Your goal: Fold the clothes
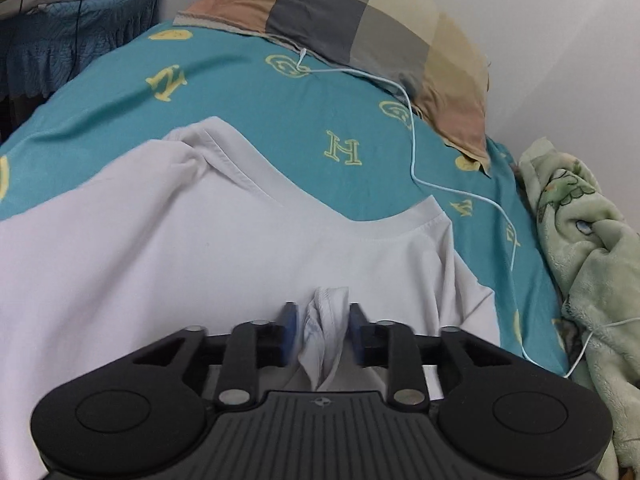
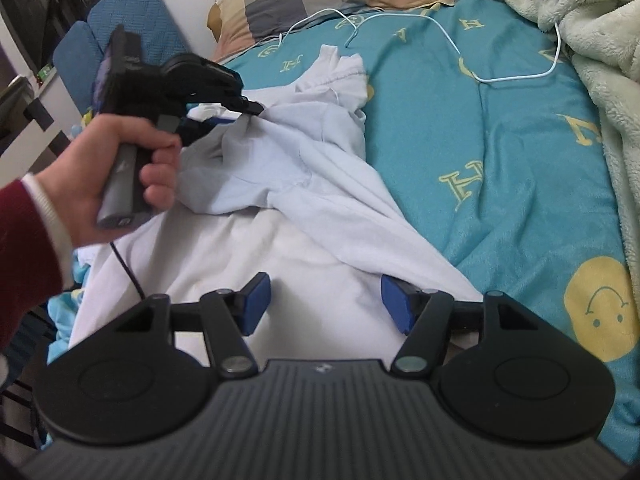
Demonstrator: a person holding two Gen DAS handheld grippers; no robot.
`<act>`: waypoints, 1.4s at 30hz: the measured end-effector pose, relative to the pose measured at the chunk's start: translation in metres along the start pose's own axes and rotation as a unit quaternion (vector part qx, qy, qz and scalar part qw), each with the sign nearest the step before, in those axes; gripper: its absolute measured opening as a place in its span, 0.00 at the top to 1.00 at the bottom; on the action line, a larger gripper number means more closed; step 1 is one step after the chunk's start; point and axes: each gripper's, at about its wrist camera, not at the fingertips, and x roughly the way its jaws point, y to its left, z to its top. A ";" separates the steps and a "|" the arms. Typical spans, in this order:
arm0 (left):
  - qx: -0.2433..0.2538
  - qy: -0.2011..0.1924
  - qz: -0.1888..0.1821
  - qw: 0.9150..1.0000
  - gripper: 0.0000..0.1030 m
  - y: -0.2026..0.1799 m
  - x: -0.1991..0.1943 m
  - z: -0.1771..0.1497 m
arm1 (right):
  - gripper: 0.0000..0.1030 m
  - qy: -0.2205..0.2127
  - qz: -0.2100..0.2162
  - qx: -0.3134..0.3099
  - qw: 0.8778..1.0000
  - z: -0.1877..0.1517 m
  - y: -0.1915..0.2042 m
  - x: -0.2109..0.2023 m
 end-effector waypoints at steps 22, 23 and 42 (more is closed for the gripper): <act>0.058 -0.006 -0.079 0.995 0.35 -0.144 -0.234 -0.270 | 0.38 -0.084 -0.008 -0.015 0.996 0.008 -0.026 -0.199; 0.059 -0.001 -0.083 0.995 0.35 -0.149 -0.235 -0.284 | 0.38 -0.088 -0.016 0.001 0.996 0.005 -0.037 -0.206; 0.155 0.081 -0.071 0.982 0.70 -0.202 -0.174 -0.375 | 0.36 -0.078 0.004 0.085 0.993 0.006 -0.096 -0.186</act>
